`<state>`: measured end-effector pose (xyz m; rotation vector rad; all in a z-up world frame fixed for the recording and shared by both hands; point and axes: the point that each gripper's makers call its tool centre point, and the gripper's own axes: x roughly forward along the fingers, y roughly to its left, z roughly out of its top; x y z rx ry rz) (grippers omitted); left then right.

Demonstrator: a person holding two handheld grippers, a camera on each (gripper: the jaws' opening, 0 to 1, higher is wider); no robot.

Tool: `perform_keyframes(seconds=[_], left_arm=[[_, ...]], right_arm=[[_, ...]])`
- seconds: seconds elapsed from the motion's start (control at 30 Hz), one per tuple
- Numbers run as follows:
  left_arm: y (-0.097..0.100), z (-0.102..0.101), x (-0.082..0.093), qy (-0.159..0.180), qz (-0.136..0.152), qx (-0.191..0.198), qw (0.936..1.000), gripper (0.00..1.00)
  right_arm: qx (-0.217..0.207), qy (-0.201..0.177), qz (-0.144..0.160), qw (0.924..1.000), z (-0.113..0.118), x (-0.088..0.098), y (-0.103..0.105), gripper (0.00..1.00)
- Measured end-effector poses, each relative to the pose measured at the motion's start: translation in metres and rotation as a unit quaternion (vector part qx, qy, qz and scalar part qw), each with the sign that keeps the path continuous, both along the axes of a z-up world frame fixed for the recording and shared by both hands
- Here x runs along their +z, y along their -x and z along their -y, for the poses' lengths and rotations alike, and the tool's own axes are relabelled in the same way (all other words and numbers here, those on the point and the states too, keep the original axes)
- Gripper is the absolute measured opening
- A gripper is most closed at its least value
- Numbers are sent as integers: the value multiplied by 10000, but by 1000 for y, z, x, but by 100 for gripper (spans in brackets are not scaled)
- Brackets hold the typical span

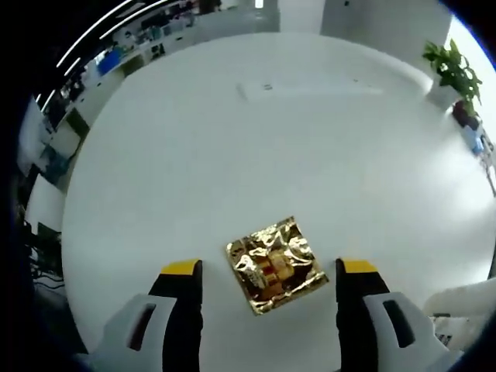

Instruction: Arrange the skincare products in the storage area until every visible bottle or jar stands upright without overlapping.

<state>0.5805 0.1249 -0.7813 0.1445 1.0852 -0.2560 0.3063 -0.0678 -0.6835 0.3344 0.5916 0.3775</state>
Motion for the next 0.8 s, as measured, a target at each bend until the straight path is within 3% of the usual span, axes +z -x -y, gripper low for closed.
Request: perform_keyframes(seconds=[0.23, 0.43, 0.8], left_arm=[[1, 0, 1, 2, 23, -88, 10000, 64], [3, 3, 7, 44, 101, -384, 9992, 37], [5, -1, 9, -11, 58, -704, 9975, 36]], right_arm=[[7, 5, -14, 10000, 0, 0, 0, 85], [6, 16, -12, 10000, -1, -1, 0, 85], [24, 60, 7, 10000, -1, 0, 0, 85]])
